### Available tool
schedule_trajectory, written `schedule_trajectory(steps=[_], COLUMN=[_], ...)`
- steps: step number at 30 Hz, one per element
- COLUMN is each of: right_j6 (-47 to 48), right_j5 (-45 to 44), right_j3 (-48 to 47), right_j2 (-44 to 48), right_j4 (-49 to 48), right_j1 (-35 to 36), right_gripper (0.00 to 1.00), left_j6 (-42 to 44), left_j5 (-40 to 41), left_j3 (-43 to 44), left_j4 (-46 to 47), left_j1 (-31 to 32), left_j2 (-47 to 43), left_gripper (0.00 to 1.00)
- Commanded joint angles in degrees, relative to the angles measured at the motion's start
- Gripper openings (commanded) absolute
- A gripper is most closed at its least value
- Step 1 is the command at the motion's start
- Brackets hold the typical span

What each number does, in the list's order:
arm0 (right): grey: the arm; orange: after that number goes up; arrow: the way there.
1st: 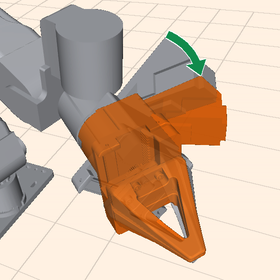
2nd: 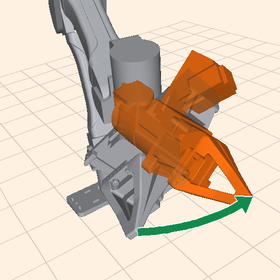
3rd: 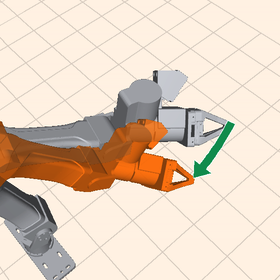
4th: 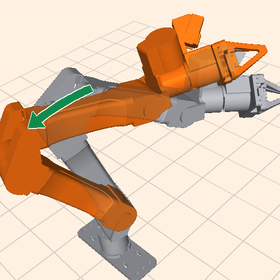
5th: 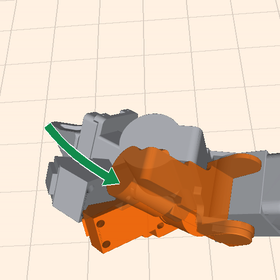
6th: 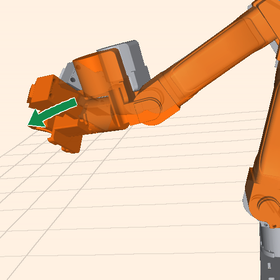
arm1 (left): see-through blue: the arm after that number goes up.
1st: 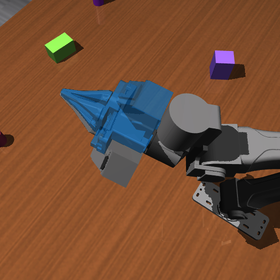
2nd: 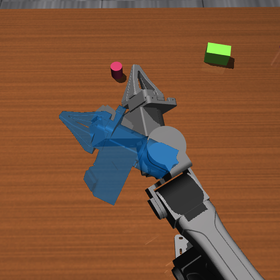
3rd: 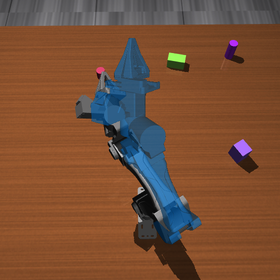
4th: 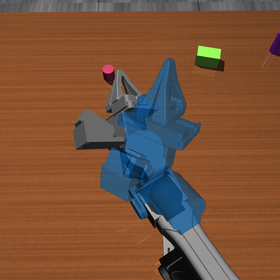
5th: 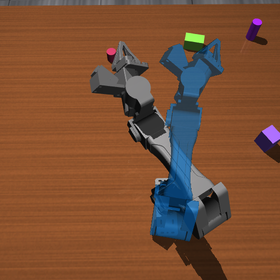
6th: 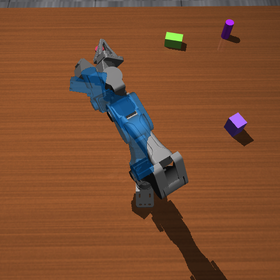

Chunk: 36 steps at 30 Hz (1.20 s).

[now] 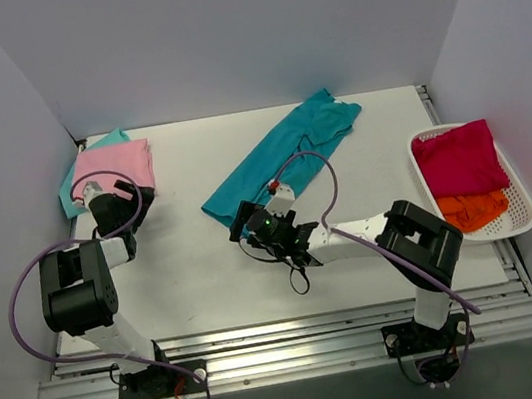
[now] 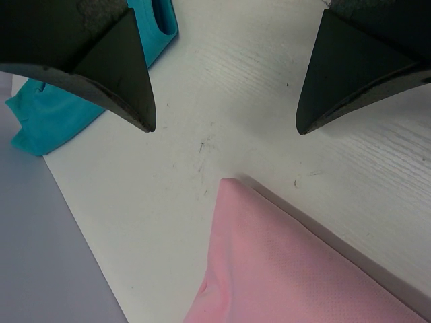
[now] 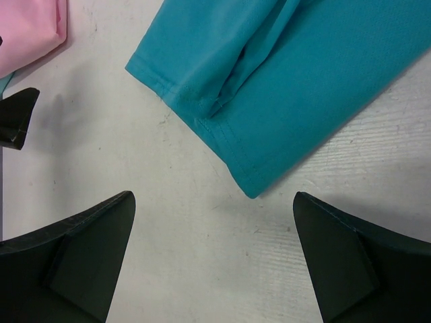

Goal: Fold and stack the t-shirts
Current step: Fold the tshirt

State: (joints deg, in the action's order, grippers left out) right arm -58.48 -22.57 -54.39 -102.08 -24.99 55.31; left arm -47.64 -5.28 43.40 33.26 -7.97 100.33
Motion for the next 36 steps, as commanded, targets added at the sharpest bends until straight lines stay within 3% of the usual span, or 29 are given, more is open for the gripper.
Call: schedule_trajectory(steps=[1, 17, 25, 26, 29, 32, 36], right_j6=[-2.1, -5.0, -3.3, -2.6, -1.9, -1.6, -1.0], right_j5=[-3.2, -4.3, 0.2, 0.3, 2.1, 3.0, 3.1], right_j3=[-1.8, 0.1, -2.3, -2.3, -1.9, -1.8, -0.7], right_j2=[-0.4, -7.4, -13.8, -13.8, -14.0, -14.0, -13.1], right_j4=[2.0, 0.6, -3.2, -3.7, -5.3, -4.9, -4.6], right_j1=[1.5, -0.5, -3.5, -3.5, -4.1, -4.3, -4.1], right_gripper=[1.00, 1.00, 0.90, 0.80, 0.64, 0.03, 0.00], left_j6=[-0.1, -0.9, -1.0, -1.0, -1.1, -1.1, -1.3], left_j5=[-0.9, -2.3, -2.4, -2.4, -2.5, -2.7, -2.9], left_j3=[-0.4, -1.0, -1.1, -1.1, -1.2, -1.3, -1.4], left_j4=[3.0, 4.6, 4.9, 5.0, 5.1, 5.3, 5.6], left_j1=[-0.4, -1.2, -1.3, -1.3, -1.3, -1.4, -1.6], left_j2=[0.1, 0.5, 0.6, 0.6, 0.6, 0.7, 0.7], left_gripper=[0.94, 0.94, 0.94, 0.94, 0.94, 0.94, 0.94])
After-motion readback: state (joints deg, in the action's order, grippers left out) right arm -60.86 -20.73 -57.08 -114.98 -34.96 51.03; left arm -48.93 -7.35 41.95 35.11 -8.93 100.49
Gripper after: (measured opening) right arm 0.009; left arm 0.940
